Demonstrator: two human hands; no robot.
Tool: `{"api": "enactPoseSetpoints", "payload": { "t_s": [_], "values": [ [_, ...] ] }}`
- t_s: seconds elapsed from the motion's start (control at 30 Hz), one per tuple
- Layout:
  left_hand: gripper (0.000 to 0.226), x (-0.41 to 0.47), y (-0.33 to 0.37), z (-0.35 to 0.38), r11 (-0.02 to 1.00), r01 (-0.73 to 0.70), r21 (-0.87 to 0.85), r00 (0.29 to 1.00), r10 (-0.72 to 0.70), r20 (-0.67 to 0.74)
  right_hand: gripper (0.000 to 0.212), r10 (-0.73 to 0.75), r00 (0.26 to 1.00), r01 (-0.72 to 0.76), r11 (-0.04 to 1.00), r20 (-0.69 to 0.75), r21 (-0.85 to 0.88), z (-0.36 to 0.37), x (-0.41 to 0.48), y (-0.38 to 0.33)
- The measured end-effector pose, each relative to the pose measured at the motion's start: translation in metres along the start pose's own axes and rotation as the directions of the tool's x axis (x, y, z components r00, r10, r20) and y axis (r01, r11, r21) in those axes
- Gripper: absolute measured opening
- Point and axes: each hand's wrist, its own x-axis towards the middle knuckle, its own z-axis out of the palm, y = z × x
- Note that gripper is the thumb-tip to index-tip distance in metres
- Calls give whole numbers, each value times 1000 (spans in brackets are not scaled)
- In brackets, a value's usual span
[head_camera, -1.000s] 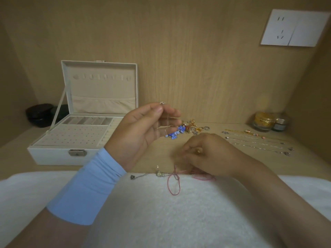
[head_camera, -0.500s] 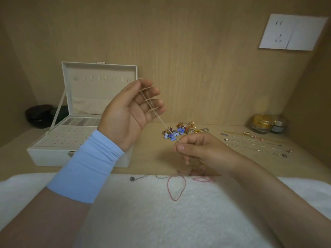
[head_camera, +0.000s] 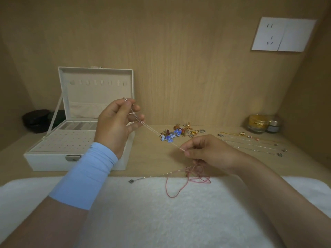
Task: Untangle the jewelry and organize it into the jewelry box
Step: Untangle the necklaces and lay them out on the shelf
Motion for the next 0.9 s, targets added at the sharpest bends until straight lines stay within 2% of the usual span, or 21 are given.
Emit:
{"api": "enactPoseSetpoints", "payload": {
  "t_s": [0.2, 0.27, 0.33, 0.4, 0.47, 0.5, 0.53, 0.63, 0.73, 0.83, 0.9],
  "values": [
    [20, -3, -2, -4, 985, -18, 173, 999, 23, -30, 17, 5, 996, -1, 999, 91, -41, -2, -3, 0],
    [21, -7, -2, -2, 964, -19, 265, 999, 5, 51, 16, -4, 991, 9, 999, 134, -35, -2, -5, -1],
    [23, -15, 1, -1, 897, -42, 439, 973, -62, 220, 16, -8, 982, 12, 1000, 187, -21, -2, -8, -4],
    [24, -24, 6, -1, 735, -132, 665, 869, -236, 434, 17, 0, 969, 9, 999, 245, -36, 0, -11, -6],
    [24, -33, 12, -1, 538, -221, 813, 691, -502, 520, 14, 12, 950, 13, 997, 313, -78, 2, -14, -8],
    [23, -37, 14, -2, 464, -245, 851, 619, -601, 506, 13, 15, 940, 16, 996, 340, -88, 3, -14, -9],
    [22, -40, 15, -2, 409, -254, 876, 578, -662, 477, 14, 17, 933, 18, 996, 359, -93, 4, -15, -10],
    [21, -44, 18, -4, 289, -223, 931, 568, -738, 365, 21, 12, 904, 36, 994, 427, -104, 8, -18, -13],
    [23, -45, 24, -8, 174, -203, 963, 517, -816, 257, 25, 18, 892, 60, 986, 452, -157, 11, -18, -12],
    [22, -47, 26, -12, 161, -117, 980, 483, -853, 198, 28, 14, 893, 64, 985, 449, -158, 13, -16, -10],
    [22, -47, 28, -14, 140, -131, 982, 518, -834, 188, 29, 10, 898, 66, 985, 439, -158, 15, -17, -10]
  ]
}}
